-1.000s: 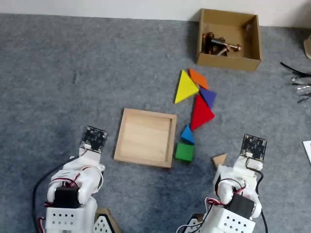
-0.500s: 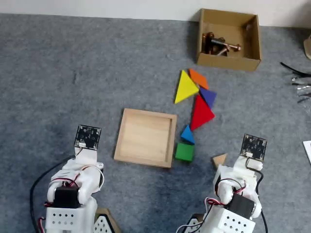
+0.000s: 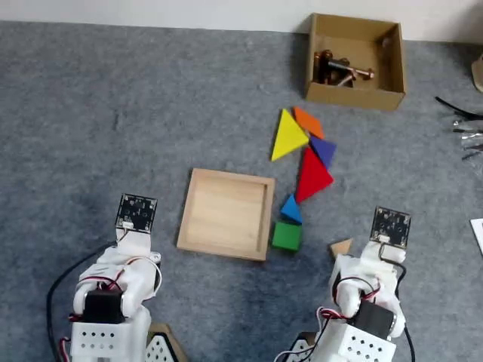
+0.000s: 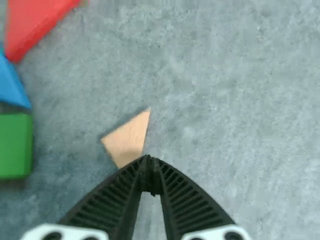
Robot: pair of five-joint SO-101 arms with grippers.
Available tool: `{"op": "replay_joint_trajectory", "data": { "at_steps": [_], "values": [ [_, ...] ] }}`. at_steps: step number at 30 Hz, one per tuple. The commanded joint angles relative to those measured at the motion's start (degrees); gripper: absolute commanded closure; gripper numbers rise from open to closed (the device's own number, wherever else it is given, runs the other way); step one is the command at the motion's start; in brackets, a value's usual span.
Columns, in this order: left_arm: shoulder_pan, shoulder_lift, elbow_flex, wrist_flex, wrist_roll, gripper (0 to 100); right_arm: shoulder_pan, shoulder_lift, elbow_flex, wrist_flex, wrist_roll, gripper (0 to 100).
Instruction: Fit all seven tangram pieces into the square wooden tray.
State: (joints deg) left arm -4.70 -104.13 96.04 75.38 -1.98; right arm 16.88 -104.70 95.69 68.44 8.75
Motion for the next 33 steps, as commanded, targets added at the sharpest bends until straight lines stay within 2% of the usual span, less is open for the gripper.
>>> {"op": "replay_joint_trajectory", "data": {
  "at_steps": [1, 5, 9, 11, 15, 20, 25, 29, 33],
  "values": [
    [-0.6, -0.3, 1.1, 0.2, -0.5, 99, 3.0, -0.6, 5.6, -6.4, -0.3, 99.3],
    [-0.6, -0.3, 1.1, 0.2, -0.5, 99, 7.8, -0.6, 2.2, -9.3, -0.1, 99.2],
    [-0.6, -0.3, 1.1, 0.2, -0.5, 99, 8.4, -0.6, 1.3, -11.6, 8.0, 99.2],
    [-0.6, -0.3, 1.1, 0.2, -0.5, 99, 8.4, -0.4, 0.6, -11.4, 8.0, 99.1],
    [-0.6, -0.3, 1.1, 0.2, -0.5, 99, 8.4, -0.3, -5.2, -6.6, 11.2, 98.5],
    [-0.6, -0.3, 1.1, 0.2, -0.5, 99, 5.1, 2.4, -19.0, 1.0, 14.3, 90.5],
    [-0.6, -0.3, 1.1, 0.2, -0.5, 99, -1.5, 22.2, -33.5, 4.8, 14.0, 89.3],
    [-0.6, -0.3, 1.1, 0.2, -0.5, 99, -3.6, 41.8, -44.5, 4.9, 13.9, 89.3],
    [-0.6, -0.3, 1.1, 0.2, -0.5, 99, -5.7, 55.2, -53.0, 4.9, 13.9, 89.3]
  ]
}}
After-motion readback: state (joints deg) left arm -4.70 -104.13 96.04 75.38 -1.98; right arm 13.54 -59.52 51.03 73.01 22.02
